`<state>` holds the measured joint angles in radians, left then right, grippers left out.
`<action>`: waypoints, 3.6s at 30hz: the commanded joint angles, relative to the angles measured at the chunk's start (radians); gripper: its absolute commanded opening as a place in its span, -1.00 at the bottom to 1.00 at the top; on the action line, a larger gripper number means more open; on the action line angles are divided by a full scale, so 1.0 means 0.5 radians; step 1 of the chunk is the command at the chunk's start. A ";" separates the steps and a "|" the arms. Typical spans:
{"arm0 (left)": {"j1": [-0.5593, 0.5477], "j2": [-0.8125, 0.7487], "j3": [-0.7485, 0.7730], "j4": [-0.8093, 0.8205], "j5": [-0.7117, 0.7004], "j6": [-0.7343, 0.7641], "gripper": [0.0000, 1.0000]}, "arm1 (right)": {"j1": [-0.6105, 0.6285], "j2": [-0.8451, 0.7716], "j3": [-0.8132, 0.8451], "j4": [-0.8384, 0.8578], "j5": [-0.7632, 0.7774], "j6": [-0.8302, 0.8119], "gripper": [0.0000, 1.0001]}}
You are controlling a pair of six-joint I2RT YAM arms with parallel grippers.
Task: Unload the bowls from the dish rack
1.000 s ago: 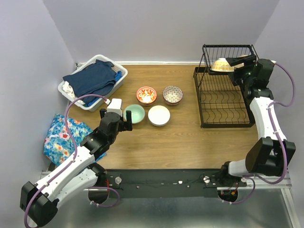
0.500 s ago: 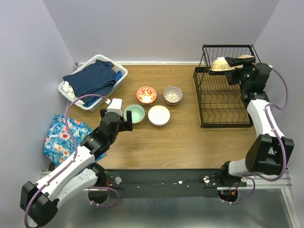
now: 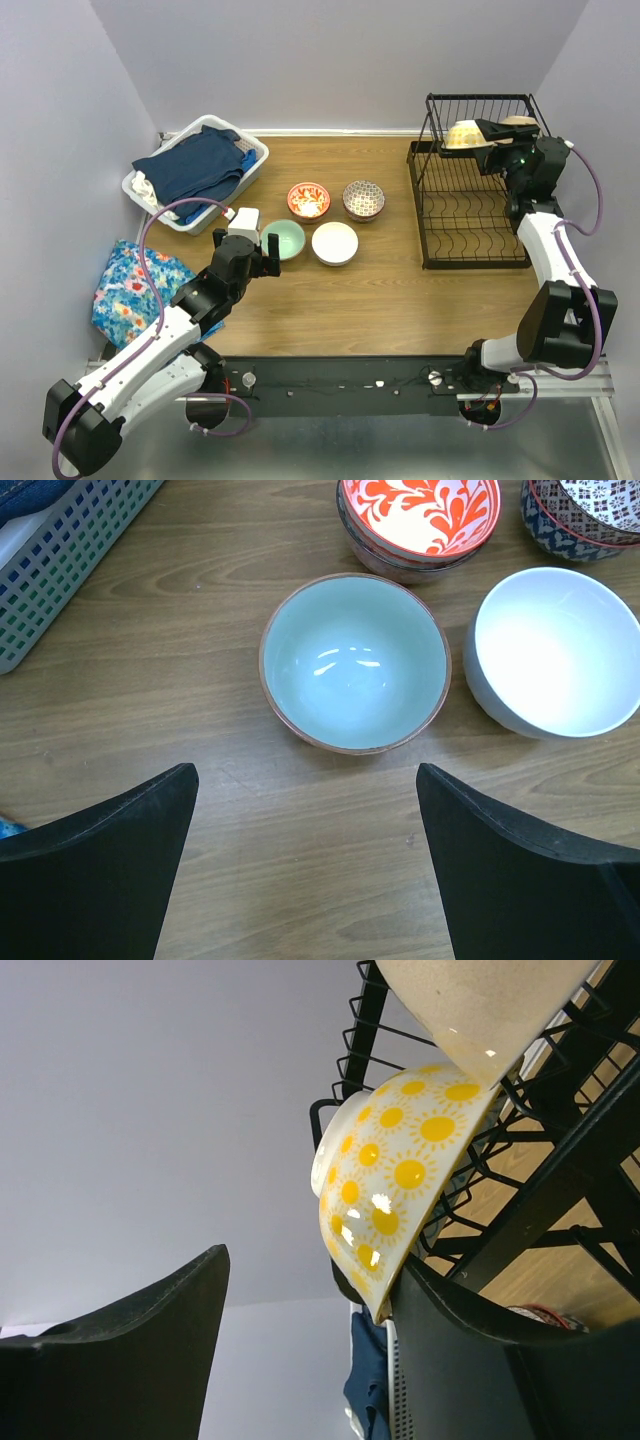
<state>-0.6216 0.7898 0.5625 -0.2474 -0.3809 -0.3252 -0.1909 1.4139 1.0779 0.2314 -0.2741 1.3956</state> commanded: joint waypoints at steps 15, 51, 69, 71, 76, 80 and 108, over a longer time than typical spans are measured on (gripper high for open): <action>0.010 0.006 0.050 0.059 0.059 0.003 0.98 | 0.014 0.080 -0.161 0.353 0.134 0.050 0.04; 0.010 -0.015 0.035 0.065 0.062 0.025 0.98 | 0.057 0.335 0.022 0.976 0.119 0.120 -0.99; 0.010 -0.009 0.032 0.065 0.044 0.043 0.98 | 0.060 0.427 0.133 1.264 0.030 0.154 -0.99; 0.010 -0.006 0.032 0.068 0.044 0.040 0.98 | 0.060 0.412 0.142 1.280 0.014 0.154 -0.99; 0.010 0.000 0.032 0.068 0.038 0.043 0.98 | 0.060 0.332 0.182 1.240 -0.093 0.114 -0.99; 0.010 0.006 0.035 0.068 0.038 0.043 0.98 | 0.060 0.219 0.179 1.145 -0.206 0.031 -0.99; 0.010 -0.015 -0.033 0.102 -0.036 0.052 0.98 | 0.379 -0.745 -0.014 -1.041 -0.952 -1.971 -0.99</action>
<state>-0.6212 0.7998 0.5594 -0.2180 -0.3630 -0.3099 -0.0521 1.0515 1.0245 -0.0528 -0.6838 0.6662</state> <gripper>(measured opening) 0.990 0.106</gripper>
